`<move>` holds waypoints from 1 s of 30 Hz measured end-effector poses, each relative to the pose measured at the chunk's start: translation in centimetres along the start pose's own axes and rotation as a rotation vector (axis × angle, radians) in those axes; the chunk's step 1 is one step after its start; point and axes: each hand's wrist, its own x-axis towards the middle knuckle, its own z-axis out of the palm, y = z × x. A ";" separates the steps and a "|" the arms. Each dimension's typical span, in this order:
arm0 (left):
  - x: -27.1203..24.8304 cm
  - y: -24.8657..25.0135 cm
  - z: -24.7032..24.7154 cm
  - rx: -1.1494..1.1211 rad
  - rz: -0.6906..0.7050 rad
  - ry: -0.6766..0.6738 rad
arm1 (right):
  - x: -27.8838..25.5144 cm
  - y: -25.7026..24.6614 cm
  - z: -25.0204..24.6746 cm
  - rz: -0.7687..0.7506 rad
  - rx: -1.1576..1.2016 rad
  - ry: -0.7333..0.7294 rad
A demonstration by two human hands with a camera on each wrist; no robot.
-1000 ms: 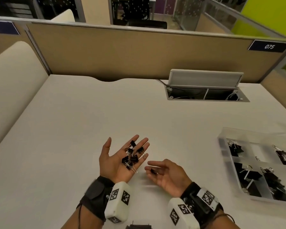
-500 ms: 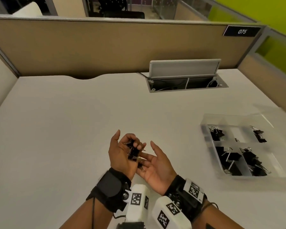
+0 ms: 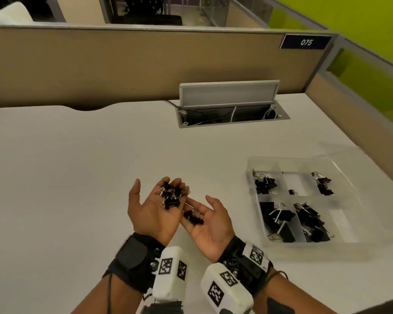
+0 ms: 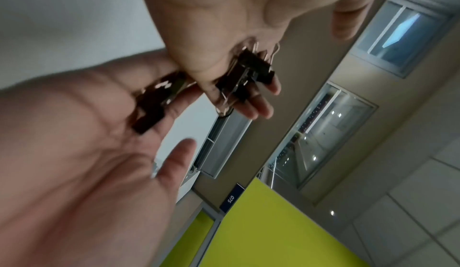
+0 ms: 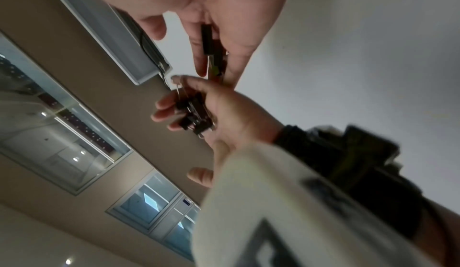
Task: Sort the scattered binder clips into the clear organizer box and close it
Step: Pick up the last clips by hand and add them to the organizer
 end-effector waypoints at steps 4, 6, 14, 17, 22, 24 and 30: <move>0.6 -1.7 0.7 -0.022 -0.068 -0.009 | -1.4 -3.6 -2.3 -0.019 -0.002 -0.029; 0.6 -2.7 1.3 -0.049 -0.100 -0.028 | -1.9 -5.0 -3.0 -0.032 -0.017 -0.051; 0.2 -5.8 2.8 -0.108 -0.195 -0.051 | -3.6 -7.8 -5.2 -0.083 -0.060 -0.119; 0.2 -6.2 3.0 -0.089 -0.222 -0.045 | -4.0 -8.2 -5.9 -0.093 -0.061 -0.132; -0.1 -7.0 3.5 -0.056 -0.245 -0.012 | -4.5 -8.6 -6.8 -0.107 -0.060 -0.134; -0.1 -7.1 3.5 -0.023 -0.249 0.019 | -4.6 -8.7 -7.0 -0.101 -0.070 -0.113; 1.1 -7.2 2.1 0.253 -0.411 0.120 | -4.8 -8.7 -7.9 -0.022 -0.193 0.021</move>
